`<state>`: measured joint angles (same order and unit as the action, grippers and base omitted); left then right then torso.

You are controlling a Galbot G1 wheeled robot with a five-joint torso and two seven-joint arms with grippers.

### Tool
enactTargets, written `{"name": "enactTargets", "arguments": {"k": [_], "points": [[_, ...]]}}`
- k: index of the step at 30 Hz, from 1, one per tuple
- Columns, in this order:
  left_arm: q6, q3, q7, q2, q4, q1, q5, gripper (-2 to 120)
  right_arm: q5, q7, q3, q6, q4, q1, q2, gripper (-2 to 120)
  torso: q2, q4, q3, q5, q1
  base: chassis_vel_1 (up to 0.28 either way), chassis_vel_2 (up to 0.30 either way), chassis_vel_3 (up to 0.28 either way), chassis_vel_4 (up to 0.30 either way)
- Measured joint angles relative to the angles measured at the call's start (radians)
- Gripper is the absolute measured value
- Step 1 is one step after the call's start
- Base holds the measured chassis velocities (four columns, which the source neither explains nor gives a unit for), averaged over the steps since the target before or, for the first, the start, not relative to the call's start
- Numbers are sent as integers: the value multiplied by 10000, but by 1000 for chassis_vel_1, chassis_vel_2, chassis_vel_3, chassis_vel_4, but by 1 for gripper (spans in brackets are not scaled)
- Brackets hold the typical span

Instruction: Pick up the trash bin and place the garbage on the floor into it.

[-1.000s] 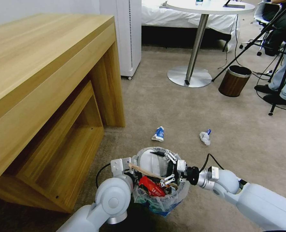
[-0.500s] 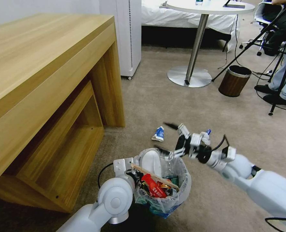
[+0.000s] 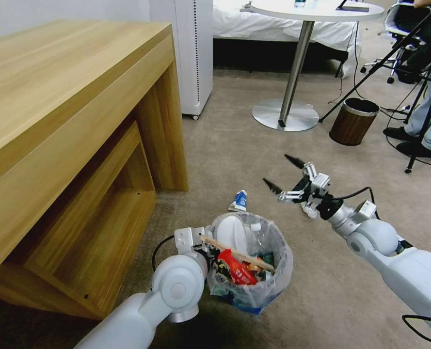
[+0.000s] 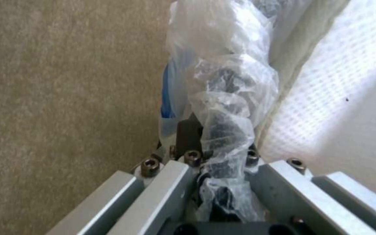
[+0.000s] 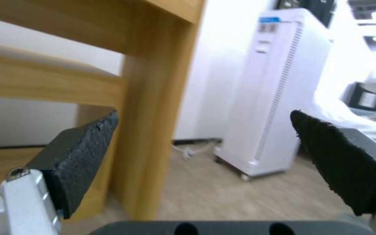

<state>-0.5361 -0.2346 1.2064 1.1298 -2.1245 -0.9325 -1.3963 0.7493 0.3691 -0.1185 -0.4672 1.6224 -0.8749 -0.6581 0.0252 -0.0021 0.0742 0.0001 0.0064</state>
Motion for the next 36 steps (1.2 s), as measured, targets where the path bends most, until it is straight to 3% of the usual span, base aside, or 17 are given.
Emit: {"name": "enactTargets", "arguments": {"k": [3,7,14,16,19,20,22,32,36], "points": [[-22,0,-56,24,38,-85,102,0,-114,-231,-265,139,-279,-118,-101,100,0,-1,1,1,0,0,0,0,0],[-38,-65,-91,40,88,-13,133,0,-547,-1326,-818,646,-377,-545,-488,100,0,1,0,-1,0,0,0,0,0],[133,-372,-29,-45,150,714,-290,0,-1341,-4425,-2130,2422,94,-1545,-1215,100,0,0,0,2,0,0,0,0,0],[156,-404,-17,-47,155,786,-336,0,-1336,-4769,-2228,2648,188,-1620,-1259,100,0,0,0,1,0,0,0,0,0],[233,-560,44,-69,172,1057,-495,0,-1148,-6501,-2561,3791,645,-1943,-1454,100,0,-2,0,-2,0,0,0,0,0],[233,-560,44,-69,172,1057,-495,0,-1148,-6501,-2561,3791,645,-1943,-1454,100,0,-2,0,-2,0,0,0,0,0],[296,-729,114,-112,175,1213,-630,0,-751,-7796,-3060,4812,1120,-2528,-1684,100,0,1,0,0,0,0,0,0,0],[283,-854,177,14,241,976,-482,0,-894,-8828,-4441,6657,1755,-4175,-2082,100,0,-1,-1,0,0,0,0,0,0],[261,-723,225,18,244,790,-401,0,-1320,-8891,-4704,6806,1672,-4304,-2410,100,0,-1,0,0,-1,0,0,0,0]]}}
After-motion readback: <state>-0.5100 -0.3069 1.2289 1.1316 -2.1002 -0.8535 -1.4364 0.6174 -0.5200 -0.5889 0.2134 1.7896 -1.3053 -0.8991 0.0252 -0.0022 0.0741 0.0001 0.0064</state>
